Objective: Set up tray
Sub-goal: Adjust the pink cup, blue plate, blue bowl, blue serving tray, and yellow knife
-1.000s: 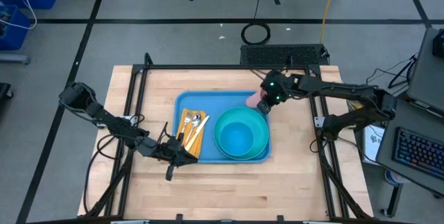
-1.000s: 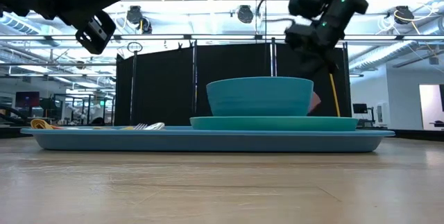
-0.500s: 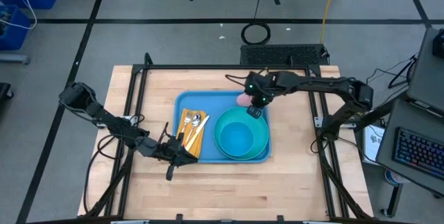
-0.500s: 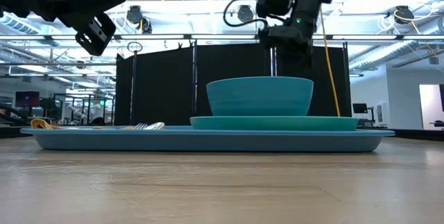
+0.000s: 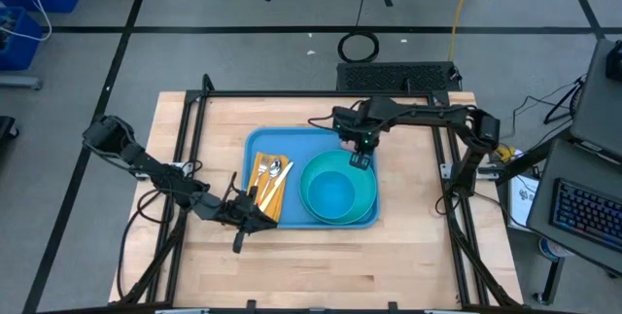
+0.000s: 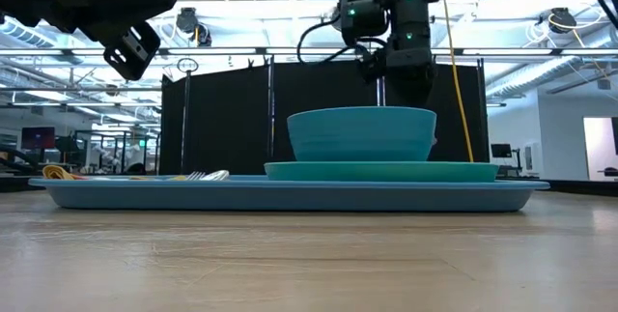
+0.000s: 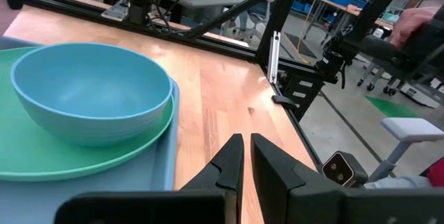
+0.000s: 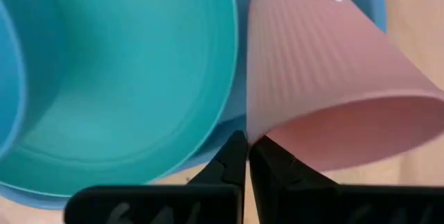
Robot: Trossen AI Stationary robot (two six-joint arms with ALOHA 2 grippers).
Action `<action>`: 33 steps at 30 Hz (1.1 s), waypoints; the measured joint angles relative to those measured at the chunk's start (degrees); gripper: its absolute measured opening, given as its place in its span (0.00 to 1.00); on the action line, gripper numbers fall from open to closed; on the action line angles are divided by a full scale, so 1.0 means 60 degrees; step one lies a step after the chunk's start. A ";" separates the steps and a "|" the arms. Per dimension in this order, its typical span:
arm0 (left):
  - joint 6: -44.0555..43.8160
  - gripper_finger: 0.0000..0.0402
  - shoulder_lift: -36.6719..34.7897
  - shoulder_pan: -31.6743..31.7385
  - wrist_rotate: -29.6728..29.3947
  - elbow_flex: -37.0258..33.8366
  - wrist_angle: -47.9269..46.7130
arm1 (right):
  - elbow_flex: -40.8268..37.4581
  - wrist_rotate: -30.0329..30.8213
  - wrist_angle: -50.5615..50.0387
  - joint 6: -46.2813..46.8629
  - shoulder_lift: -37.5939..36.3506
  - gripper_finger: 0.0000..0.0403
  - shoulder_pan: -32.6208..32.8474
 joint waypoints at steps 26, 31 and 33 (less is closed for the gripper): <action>0.0057 0.08 -0.0002 0.0043 0.0000 0.0000 -0.0013 | 0.0941 0.0918 -0.2099 -0.2612 0.0534 0.00 0.0317; 0.0055 0.08 -0.0001 0.0080 0.0003 0.0000 -0.0024 | 0.0948 0.1206 -0.2118 -0.2958 0.0827 0.00 0.0530; 0.0055 0.08 0.0001 0.0073 0.0004 0.0000 -0.0052 | 0.0948 0.1582 -0.2225 -0.3093 0.0875 0.00 0.0647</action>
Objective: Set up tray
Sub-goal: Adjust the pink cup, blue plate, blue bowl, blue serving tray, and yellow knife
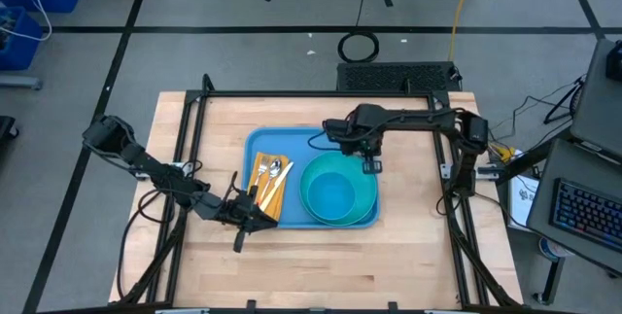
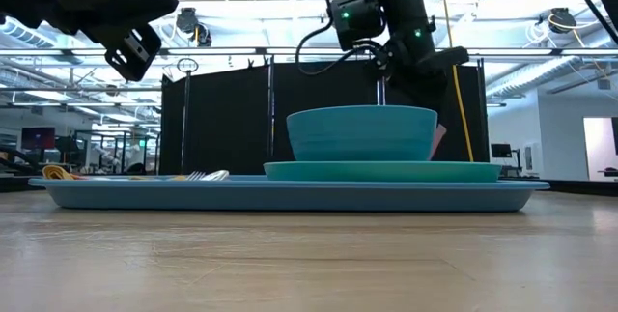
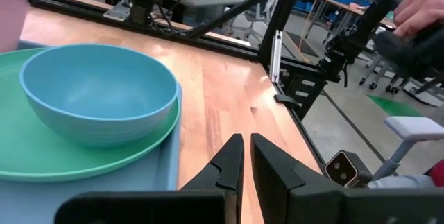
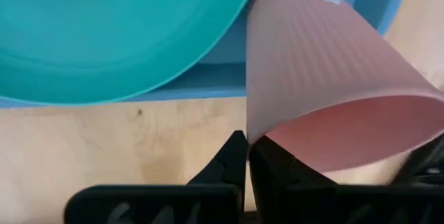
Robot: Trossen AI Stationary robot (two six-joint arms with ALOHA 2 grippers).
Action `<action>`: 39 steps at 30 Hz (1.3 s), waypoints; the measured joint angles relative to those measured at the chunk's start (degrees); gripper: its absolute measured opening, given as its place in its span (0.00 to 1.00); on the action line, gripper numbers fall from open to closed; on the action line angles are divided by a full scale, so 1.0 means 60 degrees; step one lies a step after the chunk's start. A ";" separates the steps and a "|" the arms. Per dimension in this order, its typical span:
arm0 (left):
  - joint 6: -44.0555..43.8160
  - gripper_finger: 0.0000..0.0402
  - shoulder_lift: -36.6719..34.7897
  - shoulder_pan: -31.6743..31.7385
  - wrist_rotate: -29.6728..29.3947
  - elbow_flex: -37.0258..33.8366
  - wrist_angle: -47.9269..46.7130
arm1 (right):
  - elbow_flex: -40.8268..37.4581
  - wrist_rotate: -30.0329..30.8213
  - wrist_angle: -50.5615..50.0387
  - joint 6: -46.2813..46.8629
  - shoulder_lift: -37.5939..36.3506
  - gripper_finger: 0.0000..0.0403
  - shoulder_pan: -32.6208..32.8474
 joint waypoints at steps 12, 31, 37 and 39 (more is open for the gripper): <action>0.0025 0.08 -0.0003 0.0000 0.0000 0.0000 -0.0082 | 0.0381 0.0057 0.0100 -0.0405 0.0022 0.07 0.0130; -0.0044 0.08 0.0000 0.0000 0.0000 0.0000 -0.0187 | 0.0441 0.1332 0.0014 0.0622 -0.0703 0.21 0.0409; -0.0044 0.08 -0.0004 0.0000 0.0000 0.0000 -0.0211 | 0.0441 0.1303 0.0288 0.1477 -0.1681 0.17 0.1080; -0.0044 0.08 0.0000 0.0000 0.0000 0.0000 -0.0212 | 0.0444 0.0958 0.0451 0.1874 -0.1934 0.15 0.1356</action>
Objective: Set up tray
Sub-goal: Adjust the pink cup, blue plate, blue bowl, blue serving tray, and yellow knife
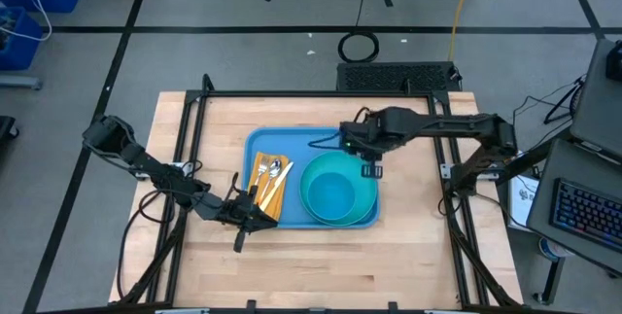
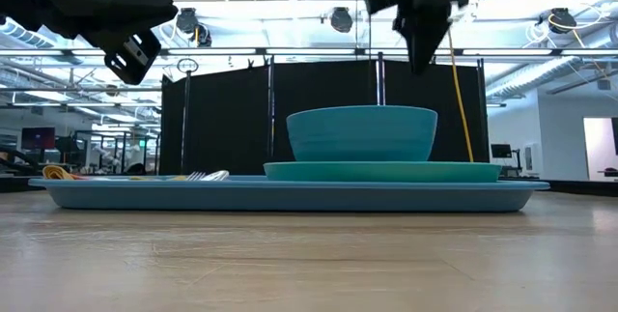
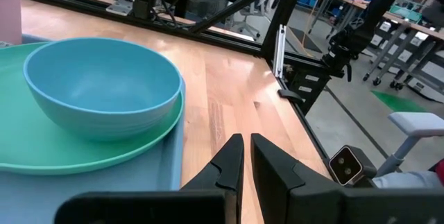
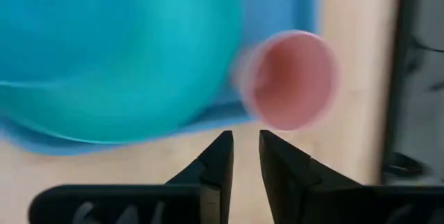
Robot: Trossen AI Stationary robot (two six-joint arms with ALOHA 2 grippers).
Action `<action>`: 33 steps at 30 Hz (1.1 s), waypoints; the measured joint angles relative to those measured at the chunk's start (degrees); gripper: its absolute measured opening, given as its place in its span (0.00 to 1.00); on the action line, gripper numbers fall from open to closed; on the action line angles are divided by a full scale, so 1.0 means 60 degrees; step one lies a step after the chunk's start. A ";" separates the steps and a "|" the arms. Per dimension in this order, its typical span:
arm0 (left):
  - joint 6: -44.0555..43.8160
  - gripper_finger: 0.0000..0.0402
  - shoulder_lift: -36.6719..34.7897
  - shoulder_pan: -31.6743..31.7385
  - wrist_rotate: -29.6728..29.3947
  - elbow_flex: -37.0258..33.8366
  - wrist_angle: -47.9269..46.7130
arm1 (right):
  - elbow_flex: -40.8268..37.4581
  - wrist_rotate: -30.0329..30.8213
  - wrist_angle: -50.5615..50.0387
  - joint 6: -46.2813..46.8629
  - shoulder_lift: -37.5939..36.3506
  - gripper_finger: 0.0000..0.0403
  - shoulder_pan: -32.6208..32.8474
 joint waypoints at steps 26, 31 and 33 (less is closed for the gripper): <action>-0.0065 0.08 -0.0001 0.0000 0.0000 0.0000 0.0004 | -0.0014 -0.3959 0.3334 0.0647 0.2304 0.00 0.1432; -0.0040 0.08 0.0000 0.0000 0.0067 0.0000 -0.0003 | -0.0014 -0.3909 0.2861 0.0715 0.2395 0.00 0.1295; -0.0040 0.08 -0.0001 0.0000 0.0081 0.0000 -0.0004 | -0.0014 -0.3899 0.2874 0.0773 0.2389 0.00 0.1249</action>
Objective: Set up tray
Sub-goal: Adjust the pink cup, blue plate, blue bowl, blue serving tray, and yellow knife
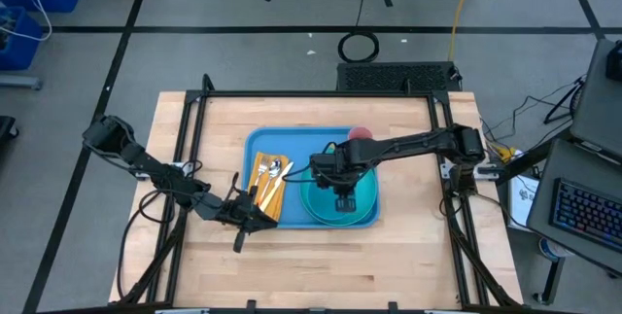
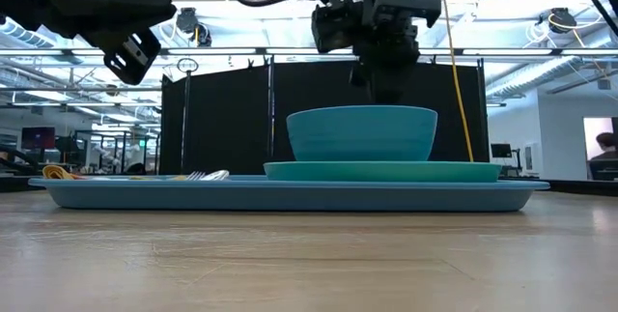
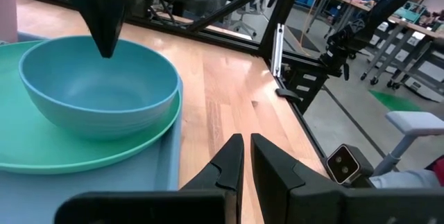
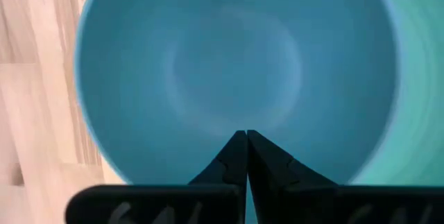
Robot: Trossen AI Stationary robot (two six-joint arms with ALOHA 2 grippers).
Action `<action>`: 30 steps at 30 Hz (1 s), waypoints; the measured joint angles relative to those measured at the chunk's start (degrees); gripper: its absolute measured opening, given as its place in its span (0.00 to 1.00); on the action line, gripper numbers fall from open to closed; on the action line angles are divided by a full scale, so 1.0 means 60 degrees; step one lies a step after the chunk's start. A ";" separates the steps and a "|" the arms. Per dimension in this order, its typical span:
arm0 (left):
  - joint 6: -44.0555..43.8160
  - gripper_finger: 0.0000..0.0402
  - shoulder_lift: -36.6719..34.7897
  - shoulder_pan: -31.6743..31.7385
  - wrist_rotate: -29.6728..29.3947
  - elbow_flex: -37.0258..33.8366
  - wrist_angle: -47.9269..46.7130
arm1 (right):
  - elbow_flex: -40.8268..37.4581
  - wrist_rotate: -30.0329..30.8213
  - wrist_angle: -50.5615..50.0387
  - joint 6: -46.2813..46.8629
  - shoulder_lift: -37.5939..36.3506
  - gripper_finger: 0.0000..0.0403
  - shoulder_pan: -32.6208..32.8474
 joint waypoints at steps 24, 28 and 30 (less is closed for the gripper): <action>-0.0033 0.08 -0.0001 0.0000 0.0003 0.0000 0.0000 | -0.0827 0.0867 -0.0287 0.0382 0.0004 0.00 -0.0199; -0.0033 0.08 0.0001 0.0000 0.0002 0.0000 -0.0001 | -0.0827 0.1303 -0.0578 0.0514 0.0004 0.00 -0.0251; -0.0033 0.08 0.0000 0.0000 0.0003 0.0000 0.0000 | -0.0827 0.1331 -0.0571 0.0542 0.0004 0.00 -0.0301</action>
